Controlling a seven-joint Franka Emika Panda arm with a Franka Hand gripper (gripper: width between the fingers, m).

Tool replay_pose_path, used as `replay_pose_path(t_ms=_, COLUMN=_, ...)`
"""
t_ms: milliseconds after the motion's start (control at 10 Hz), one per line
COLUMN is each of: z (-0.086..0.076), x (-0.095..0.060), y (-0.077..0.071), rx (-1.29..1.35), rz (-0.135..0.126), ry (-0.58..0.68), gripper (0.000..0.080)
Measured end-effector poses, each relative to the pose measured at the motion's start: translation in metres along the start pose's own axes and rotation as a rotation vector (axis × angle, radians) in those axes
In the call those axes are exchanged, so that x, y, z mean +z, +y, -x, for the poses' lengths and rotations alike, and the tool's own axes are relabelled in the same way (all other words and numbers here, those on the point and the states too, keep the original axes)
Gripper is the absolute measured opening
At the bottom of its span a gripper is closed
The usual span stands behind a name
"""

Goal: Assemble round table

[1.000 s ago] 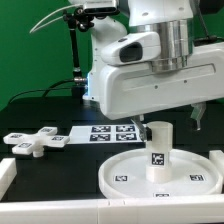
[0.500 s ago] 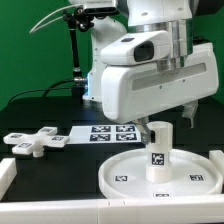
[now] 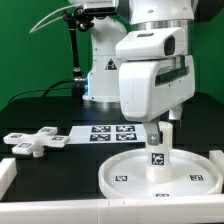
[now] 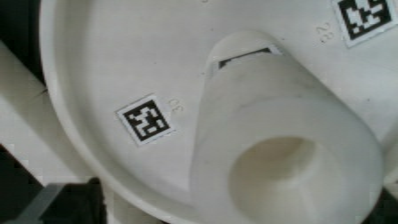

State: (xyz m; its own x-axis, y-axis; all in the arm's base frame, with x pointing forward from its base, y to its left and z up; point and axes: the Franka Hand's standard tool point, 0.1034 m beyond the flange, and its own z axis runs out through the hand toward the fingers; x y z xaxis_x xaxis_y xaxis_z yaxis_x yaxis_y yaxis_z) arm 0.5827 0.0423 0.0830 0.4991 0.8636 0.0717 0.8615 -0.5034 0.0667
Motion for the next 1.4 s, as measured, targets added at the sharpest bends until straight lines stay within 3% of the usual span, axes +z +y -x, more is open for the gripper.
replay_pose_path(t_ms=300, z=0.003, x=0.001, y=0.001, rx=-0.184, rz=0.007, ry=-0.009, gripper=0.0649)
replay_pose_path(t_ms=400, z=0.003, x=0.002, y=0.0, rx=-0.276, rz=0.025, ry=-0.013, gripper=0.0649)
replay_pose_path(t_ms=900, z=0.004, x=0.01, y=-0.015, rx=-0.464, rz=0.033, ry=-0.039, gripper=0.0649)
replay_pose_path(t_ms=1400, z=0.012, x=0.009, y=-0.007, rx=-0.657, rz=0.04, ry=-0.064, gripper=0.0649)
